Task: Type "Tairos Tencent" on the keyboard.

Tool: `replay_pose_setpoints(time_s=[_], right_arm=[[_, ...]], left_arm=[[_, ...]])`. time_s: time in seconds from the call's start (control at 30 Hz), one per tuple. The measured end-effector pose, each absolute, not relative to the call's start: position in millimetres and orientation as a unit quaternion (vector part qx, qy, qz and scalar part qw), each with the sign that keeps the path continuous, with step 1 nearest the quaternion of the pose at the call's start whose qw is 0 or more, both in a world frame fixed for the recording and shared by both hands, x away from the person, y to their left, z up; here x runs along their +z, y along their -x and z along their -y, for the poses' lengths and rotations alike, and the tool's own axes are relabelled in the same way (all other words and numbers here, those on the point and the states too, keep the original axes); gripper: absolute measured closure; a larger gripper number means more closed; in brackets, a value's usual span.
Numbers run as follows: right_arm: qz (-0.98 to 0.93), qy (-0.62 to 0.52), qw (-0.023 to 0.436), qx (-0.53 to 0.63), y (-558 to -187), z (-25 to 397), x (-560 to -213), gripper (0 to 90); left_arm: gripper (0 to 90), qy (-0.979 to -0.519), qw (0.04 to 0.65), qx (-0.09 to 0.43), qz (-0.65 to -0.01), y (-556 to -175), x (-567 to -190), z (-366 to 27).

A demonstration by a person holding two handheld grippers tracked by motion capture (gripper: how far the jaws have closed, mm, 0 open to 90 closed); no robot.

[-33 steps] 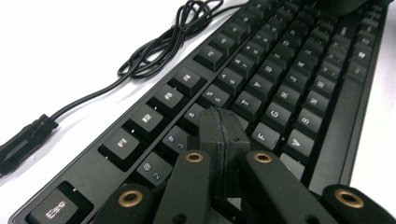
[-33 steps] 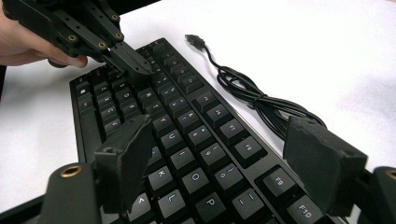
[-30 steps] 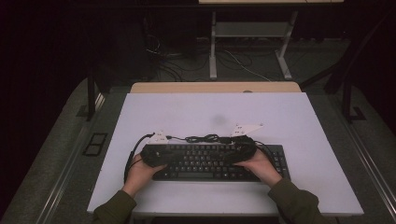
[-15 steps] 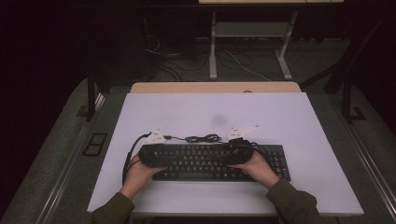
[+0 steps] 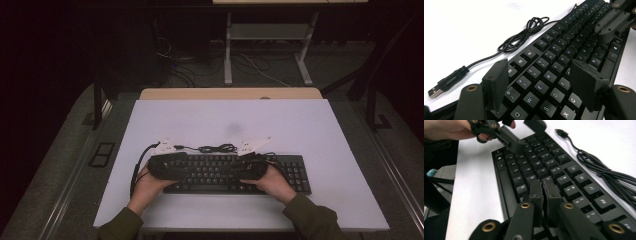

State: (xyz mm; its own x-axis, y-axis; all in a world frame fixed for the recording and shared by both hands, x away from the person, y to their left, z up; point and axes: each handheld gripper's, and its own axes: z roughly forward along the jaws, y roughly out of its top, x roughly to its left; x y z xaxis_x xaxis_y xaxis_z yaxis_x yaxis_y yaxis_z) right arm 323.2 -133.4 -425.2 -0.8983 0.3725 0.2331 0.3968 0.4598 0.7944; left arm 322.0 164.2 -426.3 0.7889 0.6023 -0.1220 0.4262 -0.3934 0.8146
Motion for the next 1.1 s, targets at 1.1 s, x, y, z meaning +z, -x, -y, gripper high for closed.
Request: replay_pose_setpoints(time_s=[1.1], right_arm=[[0.880, 0.214, 0.016, -0.423, -315.7, 104.9, -441.9, 89.2]], left_arm=[[25.1, -0.825, 0.460, 0.099, -0.312, -321.8, -427.0, -163.3]])
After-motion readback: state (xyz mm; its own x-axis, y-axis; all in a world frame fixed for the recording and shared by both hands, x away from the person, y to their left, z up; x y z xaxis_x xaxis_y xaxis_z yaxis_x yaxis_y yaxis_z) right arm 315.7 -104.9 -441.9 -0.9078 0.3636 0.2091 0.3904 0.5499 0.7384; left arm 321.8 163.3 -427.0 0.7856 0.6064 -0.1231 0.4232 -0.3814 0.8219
